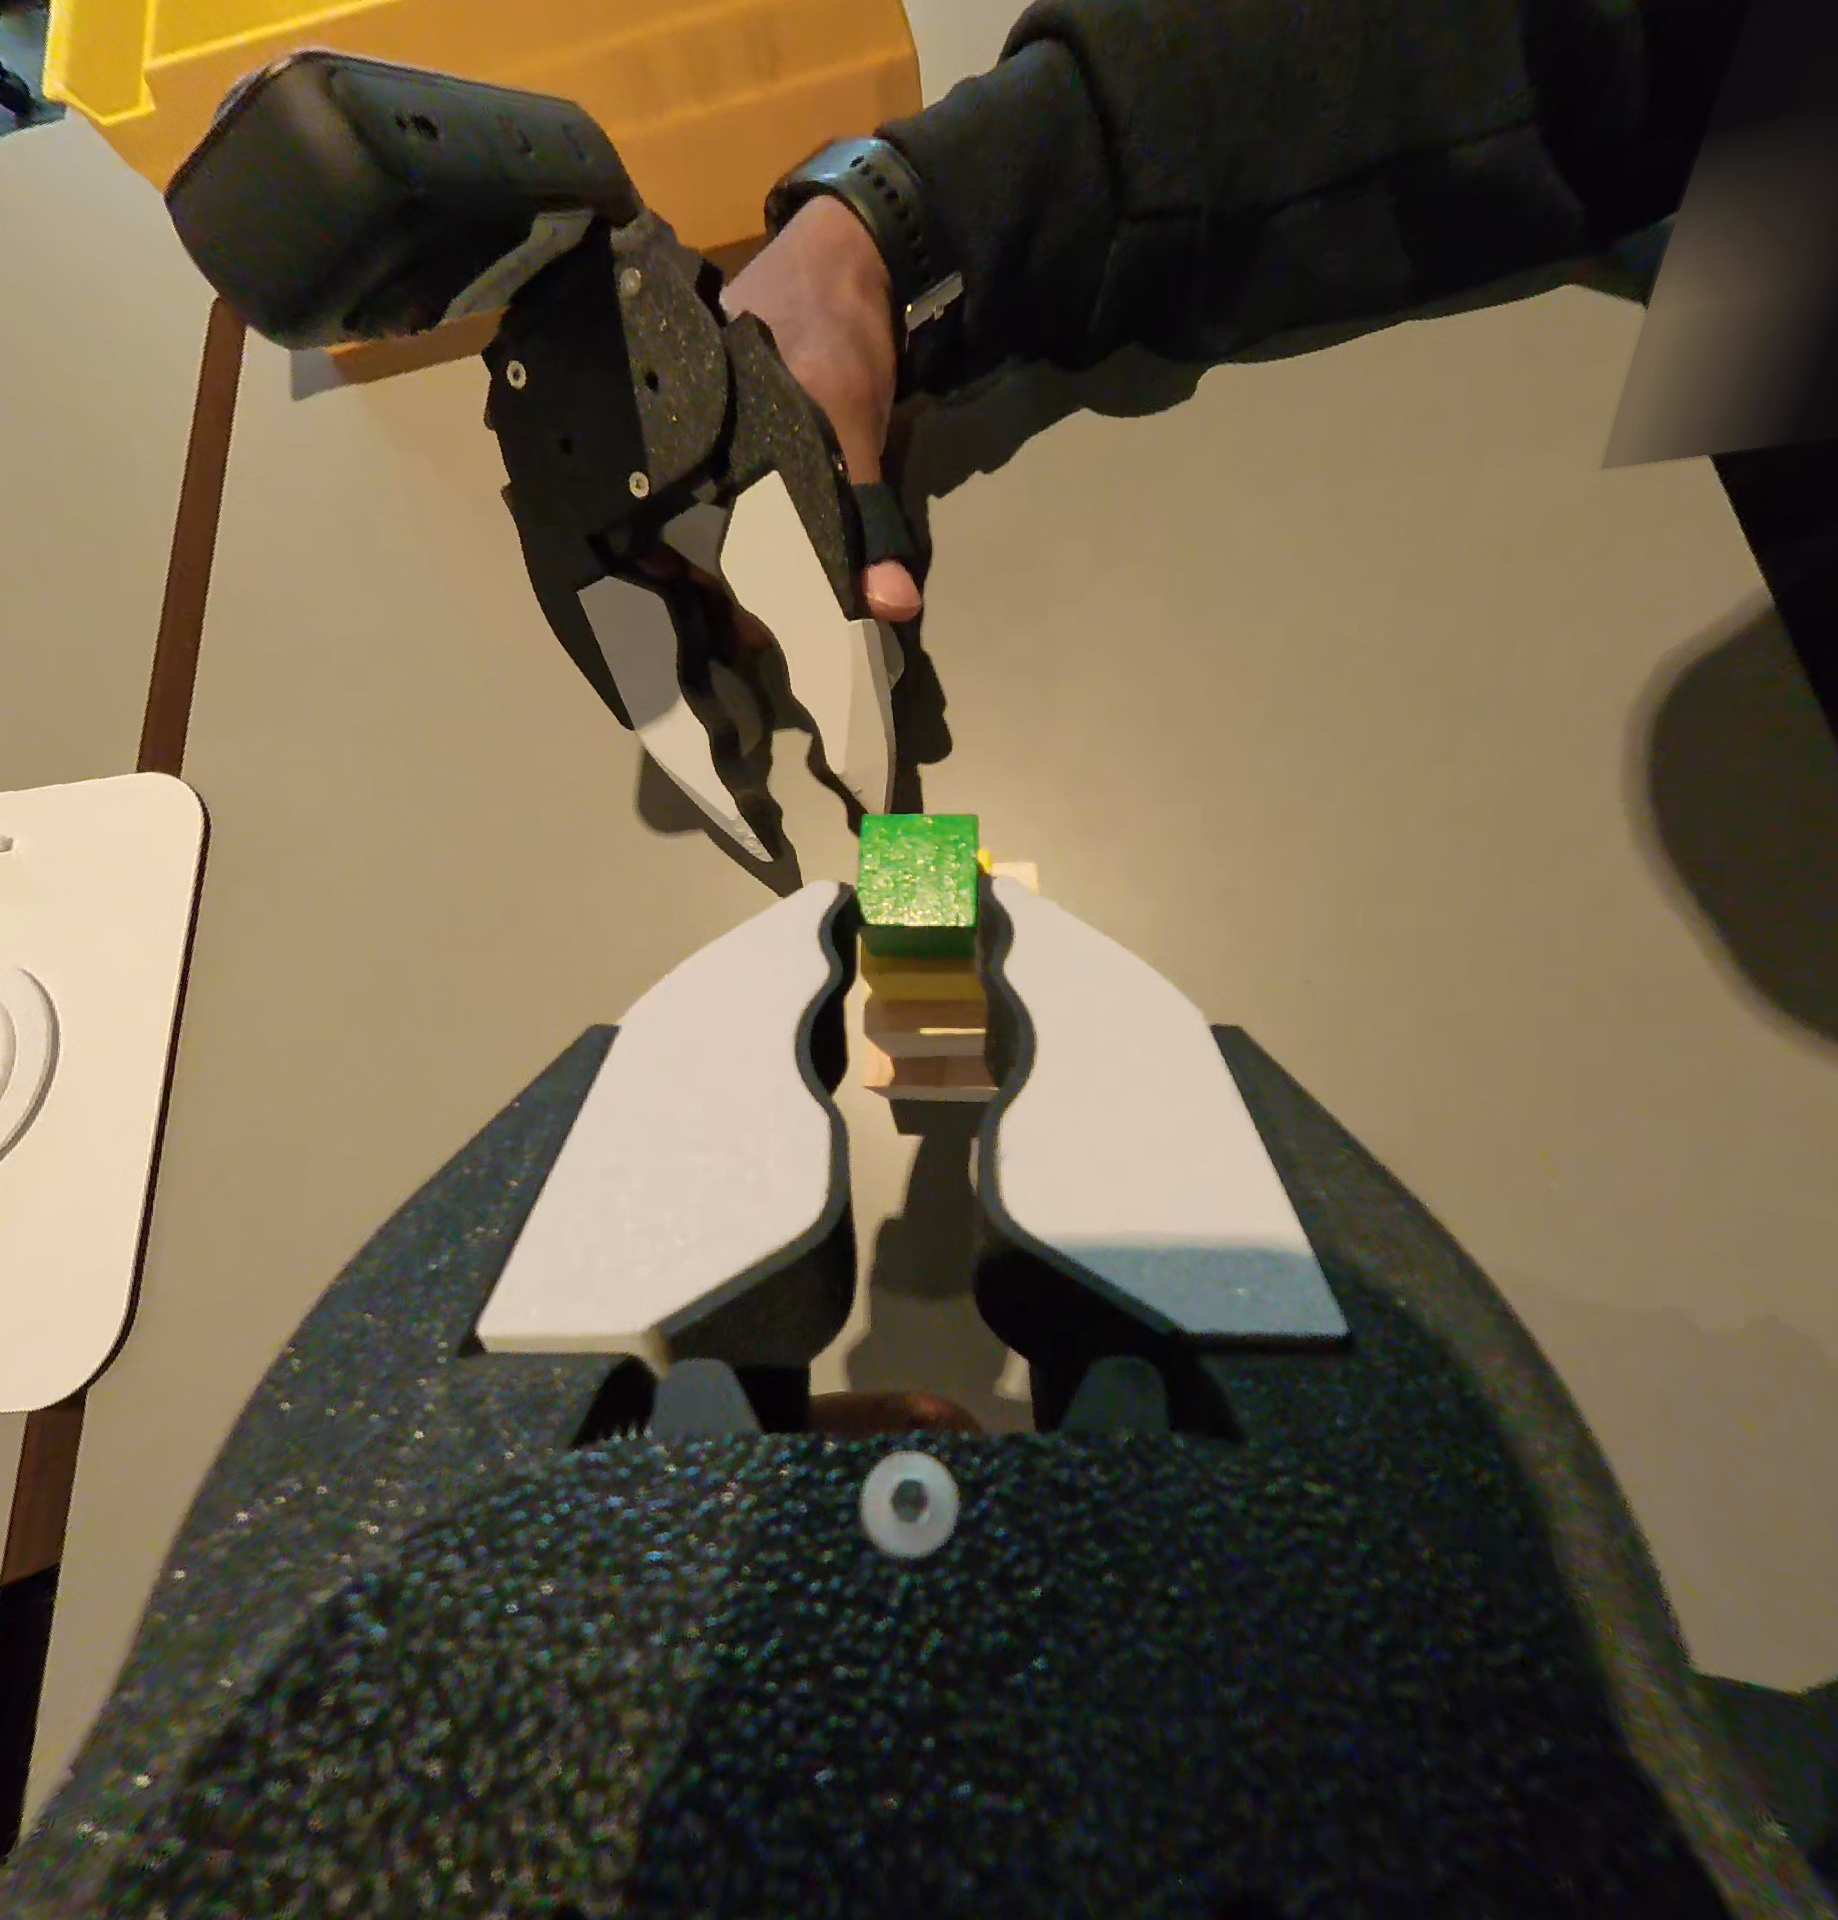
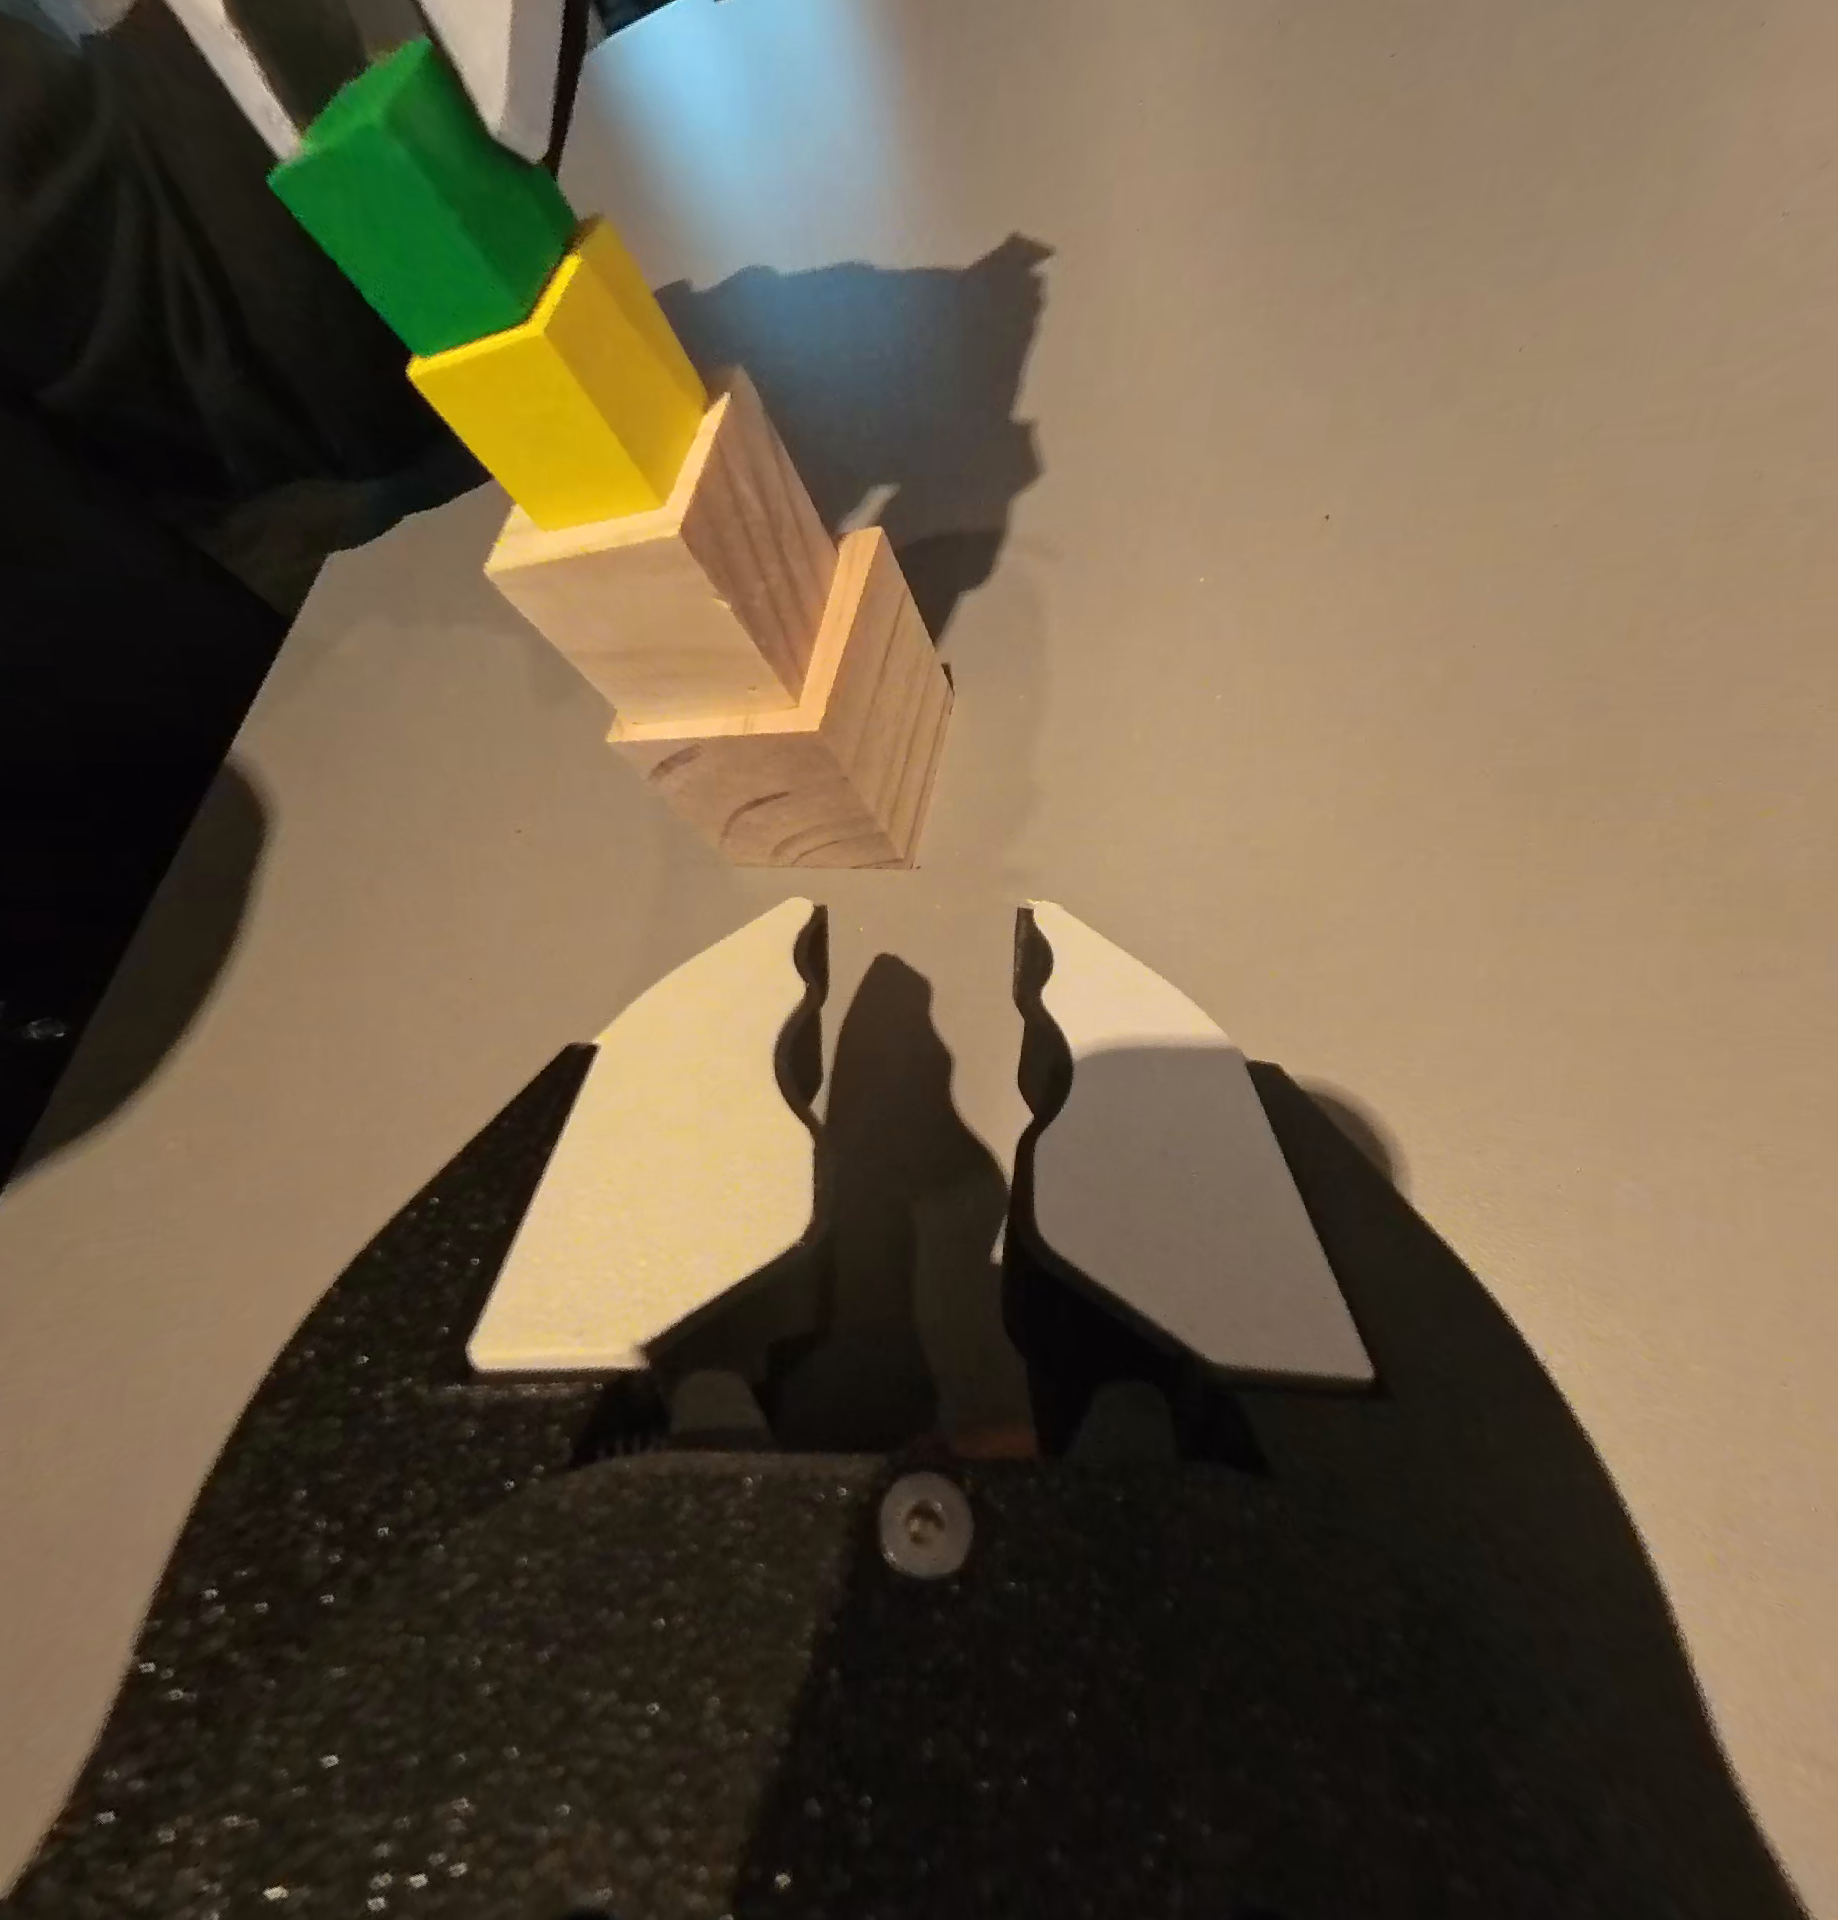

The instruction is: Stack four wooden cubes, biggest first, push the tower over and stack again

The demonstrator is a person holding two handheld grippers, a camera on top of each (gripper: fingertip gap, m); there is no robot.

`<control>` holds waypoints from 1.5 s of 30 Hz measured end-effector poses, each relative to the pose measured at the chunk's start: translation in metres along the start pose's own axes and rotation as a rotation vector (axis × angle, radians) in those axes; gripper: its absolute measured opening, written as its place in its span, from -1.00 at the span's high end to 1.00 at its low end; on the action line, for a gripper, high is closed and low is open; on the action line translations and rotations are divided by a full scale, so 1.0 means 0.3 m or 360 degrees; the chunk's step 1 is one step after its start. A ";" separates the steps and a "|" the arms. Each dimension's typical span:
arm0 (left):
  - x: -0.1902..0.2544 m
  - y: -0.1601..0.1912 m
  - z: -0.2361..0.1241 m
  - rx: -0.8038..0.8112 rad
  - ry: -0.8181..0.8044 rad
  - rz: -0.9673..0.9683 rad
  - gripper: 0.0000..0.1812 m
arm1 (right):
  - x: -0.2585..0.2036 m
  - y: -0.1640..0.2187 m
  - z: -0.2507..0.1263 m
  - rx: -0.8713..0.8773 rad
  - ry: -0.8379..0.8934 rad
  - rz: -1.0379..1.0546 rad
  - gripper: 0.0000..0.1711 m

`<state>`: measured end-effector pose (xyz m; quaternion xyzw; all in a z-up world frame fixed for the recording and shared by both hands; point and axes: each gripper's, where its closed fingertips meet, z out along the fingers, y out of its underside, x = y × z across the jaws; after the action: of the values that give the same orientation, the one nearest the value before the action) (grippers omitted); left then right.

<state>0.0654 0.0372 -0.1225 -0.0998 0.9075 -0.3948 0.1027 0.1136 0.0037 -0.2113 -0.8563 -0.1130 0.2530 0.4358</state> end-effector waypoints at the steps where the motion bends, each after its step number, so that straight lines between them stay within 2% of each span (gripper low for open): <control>1: 0.000 0.000 0.000 -0.0001 0.0000 -0.0003 0.76 | 0.000 0.000 0.000 0.0001 -0.0001 0.0001 0.60; 12: 0.000 0.013 0.007 -0.0032 -0.0018 0.0013 0.75 | 0.000 -0.001 -0.001 0.0003 -0.0006 0.0004 0.61; 16: -0.008 0.023 -0.009 -0.0008 -0.0056 0.0016 0.68 | -0.001 -0.002 -0.002 0.0006 -0.0008 0.0003 0.61; 19: -0.028 0.039 -0.038 0.0075 -0.0161 0.0055 0.57 | -0.001 -0.001 -0.002 0.0006 -0.0006 -0.0001 0.61; 21: -0.062 0.044 -0.070 0.0230 -0.0319 0.0095 0.57 | -0.001 -0.001 -0.002 0.0004 -0.0004 -0.0003 0.61; 22: -0.080 0.049 -0.086 0.0323 -0.0399 0.0082 0.61 | -0.001 -0.001 -0.002 0.0003 -0.0004 -0.0003 0.61; 25: -0.075 0.096 -0.112 0.0552 -0.0520 -0.0009 1.00 | -0.001 -0.001 -0.002 0.0006 -0.0005 0.0000 0.62; 27: 0.004 0.127 -0.095 0.0634 -0.0432 0.0046 1.00 | -0.001 -0.001 -0.002 0.0008 -0.0004 0.0001 0.62; 31: 0.195 0.120 -0.009 0.0654 -0.0059 0.0078 1.00 | 0.000 -0.002 -0.003 0.0011 -0.0016 0.0014 0.62; 35: 0.307 0.111 0.132 0.0414 0.0170 0.0148 1.00 | 0.001 -0.003 -0.005 0.0017 -0.0018 0.0024 0.62; 37: 0.344 0.091 0.172 0.0372 0.0239 0.0159 1.00 | 0.003 -0.004 -0.005 0.0019 -0.0011 0.0023 0.63; 39: 0.363 0.059 0.193 0.0407 0.0240 0.0155 1.00 | 0.003 -0.003 -0.005 0.0019 -0.0010 0.0023 0.63; 43: 0.320 0.047 0.226 0.0319 0.0020 0.0156 1.00 | 0.003 -0.005 -0.007 0.0027 -0.0016 0.0030 0.63; 45: 0.327 0.037 0.232 0.0294 -0.0004 0.0181 1.00 | 0.002 -0.005 -0.007 0.0027 -0.0020 0.0033 0.63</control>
<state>-0.0111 -0.0296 -0.1877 -0.0387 0.8714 -0.4701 0.1347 0.1153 0.0035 -0.2094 -0.8521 -0.1047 0.2638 0.4398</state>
